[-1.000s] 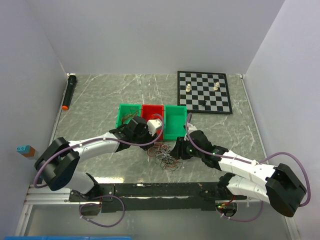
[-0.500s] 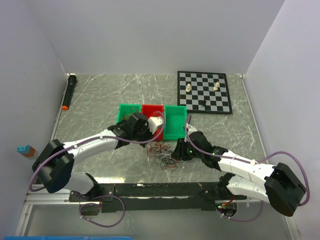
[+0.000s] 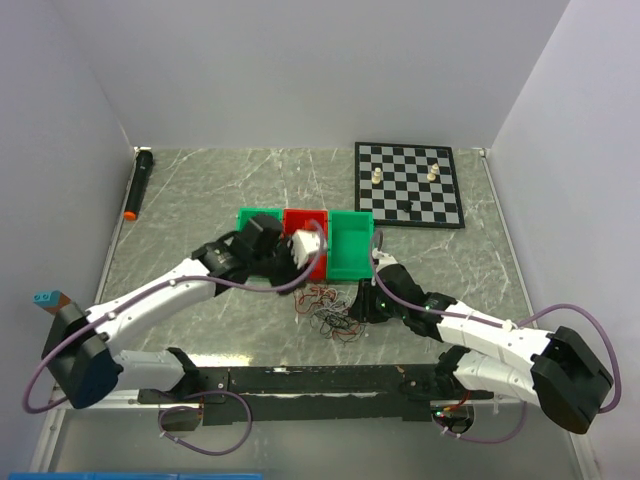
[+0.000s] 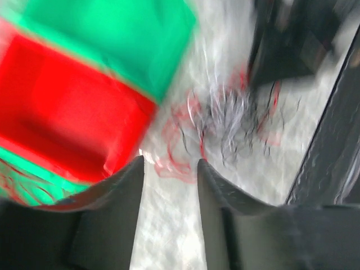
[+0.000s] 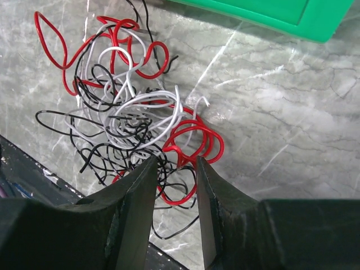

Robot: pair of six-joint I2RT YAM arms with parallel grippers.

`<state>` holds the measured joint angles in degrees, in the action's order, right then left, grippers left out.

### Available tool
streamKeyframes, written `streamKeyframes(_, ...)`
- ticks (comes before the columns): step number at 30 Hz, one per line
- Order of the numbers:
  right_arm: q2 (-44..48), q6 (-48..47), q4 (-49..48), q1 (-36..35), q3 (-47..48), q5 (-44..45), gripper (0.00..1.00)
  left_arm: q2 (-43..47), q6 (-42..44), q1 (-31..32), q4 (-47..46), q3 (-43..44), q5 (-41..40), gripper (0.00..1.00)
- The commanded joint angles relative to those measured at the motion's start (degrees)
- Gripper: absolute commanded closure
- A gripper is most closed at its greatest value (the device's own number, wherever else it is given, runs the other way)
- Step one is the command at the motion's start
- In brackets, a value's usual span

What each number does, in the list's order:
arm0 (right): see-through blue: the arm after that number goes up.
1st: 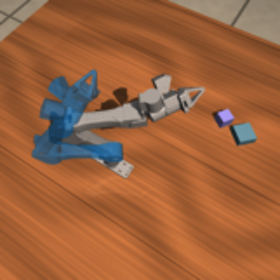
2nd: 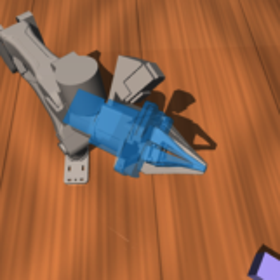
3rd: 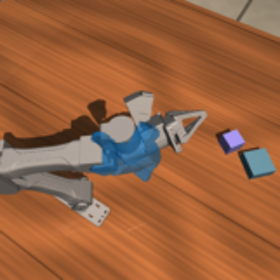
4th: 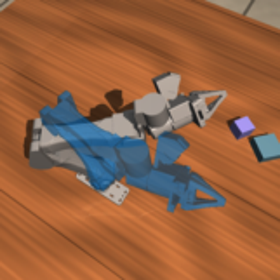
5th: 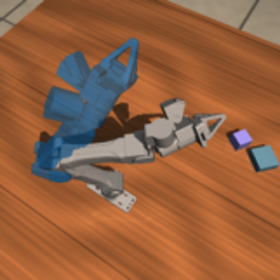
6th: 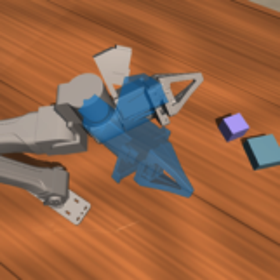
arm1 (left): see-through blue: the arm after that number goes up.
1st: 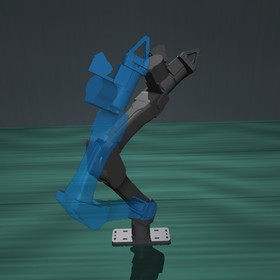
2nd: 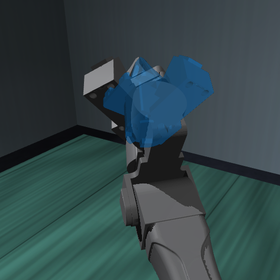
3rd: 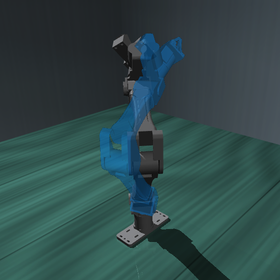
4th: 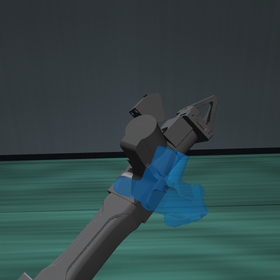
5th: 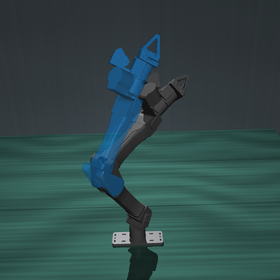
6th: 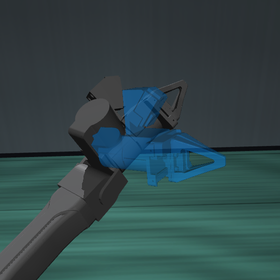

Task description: Untangle the cables

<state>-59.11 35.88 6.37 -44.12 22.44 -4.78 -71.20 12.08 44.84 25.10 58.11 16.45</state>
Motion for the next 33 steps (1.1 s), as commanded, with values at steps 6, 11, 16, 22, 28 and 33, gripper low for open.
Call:
streamKeyframes(6,1.46,-0.28,0.31,-1.50,0.42,2.23,0.59,-5.00,23.23,0.51,-0.75,-6.95,-3.43,0.36)
streamKeyframes(11,1.10,0.16,-0.92,-1.41,-0.46,1.17,0.59,-5.88,35.89,0.60,-5.32,-8.62,-2.92,0.34)
streamKeyframes(16,1.37,0.16,-1.62,-1.50,-0.81,1.26,0.59,-5.00,45.65,0.60,-6.56,-11.17,3.40,0.31)
streamKeyframes(22,1.72,0.07,-1.89,-1.41,-0.99,0.82,0.59,-6.75,54.36,0.51,-3.57,-12.14,7.72,0.30)
streamKeyframes(28,3.03,0.42,-1.80,-1.50,-1.43,0.47,0.59,-11.76,55.60,0.60,-5.06,-9.68,8.25,0.32)
streamKeyframes(33,4.62,0.69,-0.84,-1.50,-1.78,0.64,0.59,-16.60,57.27,0.60,-0.67,-5.64,8.69,0.51)
